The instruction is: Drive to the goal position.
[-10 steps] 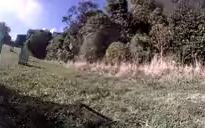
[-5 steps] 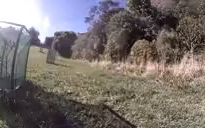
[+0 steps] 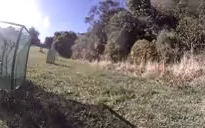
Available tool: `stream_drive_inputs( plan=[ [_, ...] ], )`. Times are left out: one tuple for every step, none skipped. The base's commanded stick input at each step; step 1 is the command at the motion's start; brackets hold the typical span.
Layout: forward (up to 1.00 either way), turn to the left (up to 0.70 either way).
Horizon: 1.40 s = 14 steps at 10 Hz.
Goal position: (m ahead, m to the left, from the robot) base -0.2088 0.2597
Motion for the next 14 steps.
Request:
stream_drive_inputs(
  plan=[
    [0.42, 0.0],
    [0.5, 0.0],
    [0.5, 0.0],
    [0.5, 0.0],
    [0.5, 0.0],
    [0.5, 0.0],
    [0.5, 0.29],
    [0.5, 0.44],
    [0.5, 0.5],
    [0.5, 0.5],
    [0.5, 0.49],
    [0.5, 0.46],
    [0.5, 0.42],
    [0.5, 0.0]
  ],
)
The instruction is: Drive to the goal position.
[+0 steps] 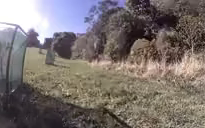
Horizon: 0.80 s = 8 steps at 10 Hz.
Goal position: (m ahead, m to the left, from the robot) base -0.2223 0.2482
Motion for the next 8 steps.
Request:
stream_drive_inputs(
  plan=[
    [0.5, 0.0],
    [0.5, 0.0],
    [0.5, 0.0],
    [0.5, 0.0],
    [0.5, 0.0],
    [0.5, 0.0],
    [0.5, 0.0],
    [0.5, 0.0]
  ],
)
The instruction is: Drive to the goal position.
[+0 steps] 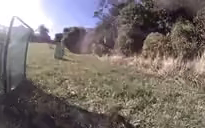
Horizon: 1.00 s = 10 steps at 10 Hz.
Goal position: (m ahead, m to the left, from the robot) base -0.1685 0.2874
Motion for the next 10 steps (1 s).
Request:
stream_drive_inputs(
  plan=[
    [0.5, 0.0],
    [0.5, 0.0],
    [0.5, 0.0],
    [0.5, 0.0],
    [0.5, 0.0],
    [0.5, 0.0],
    [0.5, 0.0],
    [0.5, 0.0],
    [0.5, 0.0],
    [0.5, 0.0]
  ],
)
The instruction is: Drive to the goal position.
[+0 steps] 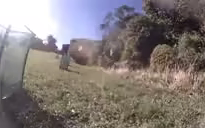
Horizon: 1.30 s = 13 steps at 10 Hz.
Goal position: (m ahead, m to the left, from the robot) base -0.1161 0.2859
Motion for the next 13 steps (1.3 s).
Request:
stream_drive_inputs(
  plan=[
    [0.5, 0.0],
    [0.5, 0.0],
    [0.5, 0.0],
    [0.5, 0.0],
    [0.5, 0.0],
    [0.5, 0.0],
    [0.5, 0.0],
    [0.5, 0.0],
    [0.5, 0.0],
    [0.5, 0.0],
    [0.5, 0.0],
    [0.5, 0.0],
    [0.5, 0.0]
  ],
)
